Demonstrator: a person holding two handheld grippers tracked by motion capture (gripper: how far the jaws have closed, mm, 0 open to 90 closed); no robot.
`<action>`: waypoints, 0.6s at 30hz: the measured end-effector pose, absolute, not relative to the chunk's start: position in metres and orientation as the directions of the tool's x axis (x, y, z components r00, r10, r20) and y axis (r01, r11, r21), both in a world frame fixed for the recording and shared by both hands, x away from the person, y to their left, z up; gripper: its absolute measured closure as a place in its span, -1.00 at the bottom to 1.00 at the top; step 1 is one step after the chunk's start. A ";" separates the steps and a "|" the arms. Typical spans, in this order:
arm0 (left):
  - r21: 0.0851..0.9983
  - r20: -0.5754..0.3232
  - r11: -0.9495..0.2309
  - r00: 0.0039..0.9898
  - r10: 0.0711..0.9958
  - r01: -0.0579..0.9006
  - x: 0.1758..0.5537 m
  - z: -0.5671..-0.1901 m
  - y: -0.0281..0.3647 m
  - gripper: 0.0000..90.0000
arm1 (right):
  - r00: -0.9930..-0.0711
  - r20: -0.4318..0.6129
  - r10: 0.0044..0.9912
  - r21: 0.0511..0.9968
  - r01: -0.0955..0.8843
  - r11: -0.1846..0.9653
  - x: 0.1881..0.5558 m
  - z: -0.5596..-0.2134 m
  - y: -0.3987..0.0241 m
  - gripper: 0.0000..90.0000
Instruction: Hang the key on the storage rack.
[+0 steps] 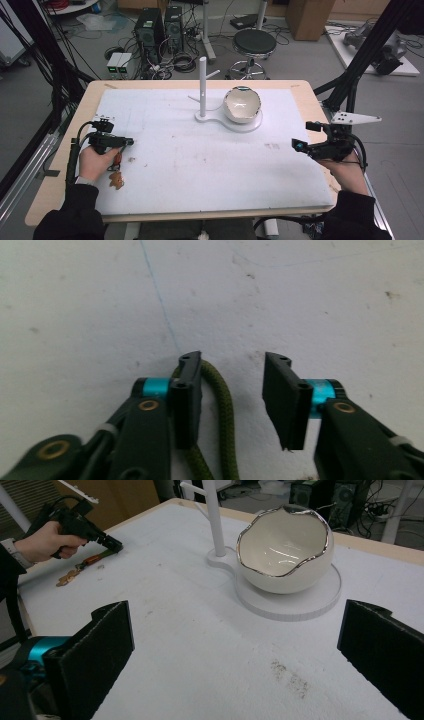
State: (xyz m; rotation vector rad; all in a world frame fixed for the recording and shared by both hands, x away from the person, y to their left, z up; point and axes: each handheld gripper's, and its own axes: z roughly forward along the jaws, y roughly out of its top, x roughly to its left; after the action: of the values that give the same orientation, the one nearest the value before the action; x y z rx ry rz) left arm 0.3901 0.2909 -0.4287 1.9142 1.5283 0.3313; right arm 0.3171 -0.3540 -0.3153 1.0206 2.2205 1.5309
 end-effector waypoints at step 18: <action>0.635 -0.104 -0.141 0.265 0.959 0.760 0.387 -0.425 0.284 0.86 | -0.729 0.166 0.664 0.883 0.410 0.229 0.321 -0.317 -0.349 -0.98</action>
State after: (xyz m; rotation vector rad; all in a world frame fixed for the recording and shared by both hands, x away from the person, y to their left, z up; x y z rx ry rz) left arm 0.3872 0.2843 -0.4246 1.9568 1.5481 0.4419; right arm 0.3212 -0.3486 -0.3170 1.0115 2.2582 1.5021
